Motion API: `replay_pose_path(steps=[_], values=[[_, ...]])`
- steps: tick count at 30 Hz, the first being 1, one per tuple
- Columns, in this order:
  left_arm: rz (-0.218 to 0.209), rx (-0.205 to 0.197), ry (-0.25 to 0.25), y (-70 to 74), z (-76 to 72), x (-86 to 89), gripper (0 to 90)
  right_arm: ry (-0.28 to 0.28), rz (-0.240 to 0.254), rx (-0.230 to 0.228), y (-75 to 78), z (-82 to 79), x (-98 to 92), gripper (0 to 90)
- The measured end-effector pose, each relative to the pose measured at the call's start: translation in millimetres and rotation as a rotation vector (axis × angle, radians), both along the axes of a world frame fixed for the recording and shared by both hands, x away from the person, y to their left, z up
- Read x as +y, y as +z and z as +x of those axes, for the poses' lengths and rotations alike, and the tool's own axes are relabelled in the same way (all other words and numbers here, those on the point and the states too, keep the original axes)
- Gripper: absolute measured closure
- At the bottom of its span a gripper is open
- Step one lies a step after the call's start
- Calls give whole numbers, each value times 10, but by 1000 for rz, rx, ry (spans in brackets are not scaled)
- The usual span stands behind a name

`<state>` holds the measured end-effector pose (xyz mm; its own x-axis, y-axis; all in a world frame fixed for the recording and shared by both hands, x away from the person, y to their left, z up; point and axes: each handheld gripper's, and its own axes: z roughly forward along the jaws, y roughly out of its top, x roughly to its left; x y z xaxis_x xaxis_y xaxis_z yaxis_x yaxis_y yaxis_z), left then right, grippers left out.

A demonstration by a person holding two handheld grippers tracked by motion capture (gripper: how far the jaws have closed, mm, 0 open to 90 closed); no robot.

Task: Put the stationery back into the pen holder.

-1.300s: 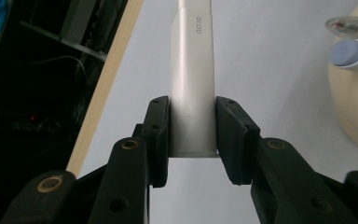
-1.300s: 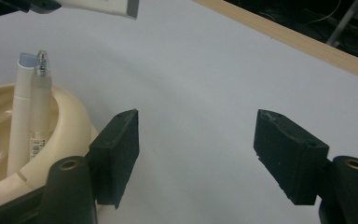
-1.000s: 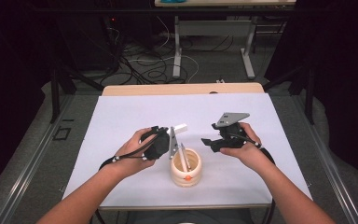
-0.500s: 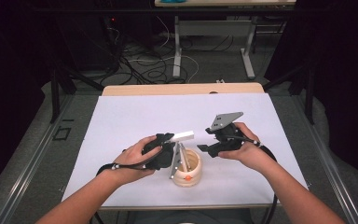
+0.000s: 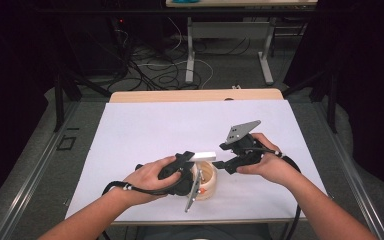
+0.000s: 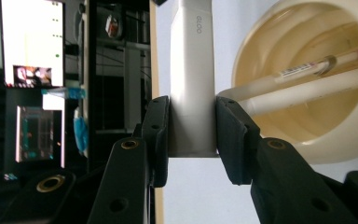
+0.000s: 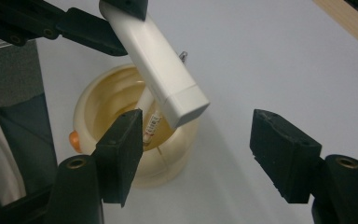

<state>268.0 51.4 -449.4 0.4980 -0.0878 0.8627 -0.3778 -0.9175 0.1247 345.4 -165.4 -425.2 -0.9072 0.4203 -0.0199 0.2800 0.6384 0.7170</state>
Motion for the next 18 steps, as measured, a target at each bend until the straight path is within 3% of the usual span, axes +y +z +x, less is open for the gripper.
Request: replay_pose_path(steps=[10, 11, 14, 18], values=[[68, -36, -67, -91, -162, -80, 671, 50, -35, 62, 6, -98, 76, 380], [47, -45, -67, -111, -191, -79, 671, 58, -40, 60, 7, -105, 83, 383], [64, -54, -89, -132, -252, -97, 671, 80, -46, 83, 9, -124, 104, 409], [108, -79, -110, -171, -310, -118, 671, 111, -68, 105, 5, -154, 134, 437]])
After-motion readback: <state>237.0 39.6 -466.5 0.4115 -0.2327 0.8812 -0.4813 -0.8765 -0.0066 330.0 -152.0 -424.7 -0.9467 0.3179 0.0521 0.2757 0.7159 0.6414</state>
